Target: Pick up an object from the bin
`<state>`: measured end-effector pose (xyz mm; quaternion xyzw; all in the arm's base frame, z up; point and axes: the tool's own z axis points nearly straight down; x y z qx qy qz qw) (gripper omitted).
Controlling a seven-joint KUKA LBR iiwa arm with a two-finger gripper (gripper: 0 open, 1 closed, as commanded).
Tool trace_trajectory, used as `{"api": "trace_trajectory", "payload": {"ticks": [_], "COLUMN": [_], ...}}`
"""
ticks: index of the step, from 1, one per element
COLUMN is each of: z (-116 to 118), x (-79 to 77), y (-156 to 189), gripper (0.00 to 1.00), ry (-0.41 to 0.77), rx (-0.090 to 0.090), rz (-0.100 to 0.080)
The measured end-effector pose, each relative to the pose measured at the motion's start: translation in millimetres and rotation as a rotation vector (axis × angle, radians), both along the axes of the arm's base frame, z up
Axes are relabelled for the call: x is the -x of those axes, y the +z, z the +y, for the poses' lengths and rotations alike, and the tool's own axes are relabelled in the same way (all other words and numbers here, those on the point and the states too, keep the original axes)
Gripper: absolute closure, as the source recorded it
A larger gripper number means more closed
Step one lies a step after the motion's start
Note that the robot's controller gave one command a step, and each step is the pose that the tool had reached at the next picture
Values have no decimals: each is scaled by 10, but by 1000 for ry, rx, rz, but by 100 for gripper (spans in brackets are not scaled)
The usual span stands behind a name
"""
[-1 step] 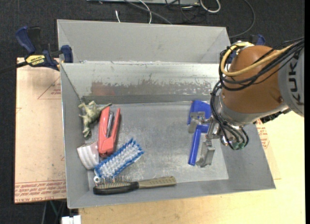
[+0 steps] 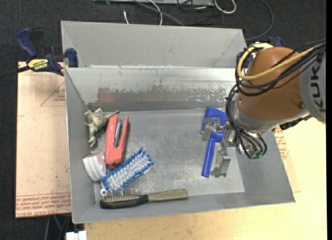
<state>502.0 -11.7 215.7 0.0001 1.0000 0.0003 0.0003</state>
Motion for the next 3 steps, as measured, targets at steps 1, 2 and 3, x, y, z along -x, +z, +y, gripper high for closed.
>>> {"api": "trace_trajectory", "payload": {"ticks": [1,2,3], "z": [-660,-420,-658], "x": [-281,-539,-426], "y": [-1196,-1457,-1158], "gripper": [0,0,0], "ry": [596,898,968], "rx": [1,0,-2], "rz": [-3,-6,-1]}}
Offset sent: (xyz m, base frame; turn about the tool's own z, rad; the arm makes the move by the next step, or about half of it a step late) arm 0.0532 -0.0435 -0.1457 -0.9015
